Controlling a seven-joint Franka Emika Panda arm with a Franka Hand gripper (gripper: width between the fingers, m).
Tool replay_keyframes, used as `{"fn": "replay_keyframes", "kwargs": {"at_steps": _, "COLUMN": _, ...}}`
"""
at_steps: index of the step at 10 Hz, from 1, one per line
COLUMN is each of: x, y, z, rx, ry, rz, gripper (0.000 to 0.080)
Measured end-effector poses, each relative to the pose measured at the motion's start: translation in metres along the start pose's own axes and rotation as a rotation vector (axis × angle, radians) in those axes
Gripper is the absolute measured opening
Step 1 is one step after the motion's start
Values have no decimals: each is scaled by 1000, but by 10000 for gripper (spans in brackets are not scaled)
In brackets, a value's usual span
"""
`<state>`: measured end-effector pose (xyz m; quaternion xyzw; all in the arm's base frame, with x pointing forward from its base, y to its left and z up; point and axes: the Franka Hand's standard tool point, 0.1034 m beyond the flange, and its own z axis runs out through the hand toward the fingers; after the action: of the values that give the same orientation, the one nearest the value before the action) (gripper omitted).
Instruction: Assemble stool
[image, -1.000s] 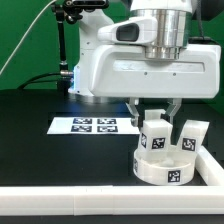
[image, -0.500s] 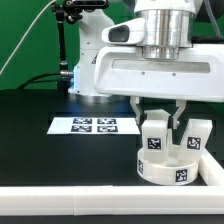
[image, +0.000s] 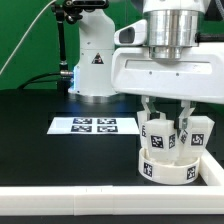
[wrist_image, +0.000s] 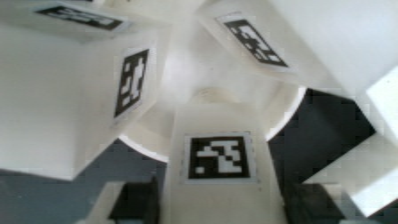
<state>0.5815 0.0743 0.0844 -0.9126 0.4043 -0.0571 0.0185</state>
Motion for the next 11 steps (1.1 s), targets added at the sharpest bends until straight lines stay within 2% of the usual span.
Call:
{"fn": "replay_keyframes", "kwargs": {"at_steps": 4, "x": -2, "y": -1, "z": 0, "rx": 12, "ry": -14, "rz": 261, "gripper": 337}}
{"fn": "replay_keyframes", "kwargs": {"at_steps": 5, "x": -2, "y": -1, "z": 1, "rx": 23, "ry": -18, "rz": 339, "gripper": 337}}
{"fn": "replay_keyframes", "kwargs": {"at_steps": 6, "x": 0, "y": -2, "z": 1, "rx": 53, "ry": -22, "rz": 492, "gripper": 337}}
{"fn": "replay_keyframes", "kwargs": {"at_steps": 8, "x": 0, "y": -4, "z": 0, "rx": 78, "ry": -36, "rz": 676, "gripper": 337}}
{"fn": "replay_keyframes", "kwargs": {"at_steps": 11, "x": 1, "y": -4, "z": 0, "rx": 93, "ry": -69, "rz": 919, "gripper": 337}}
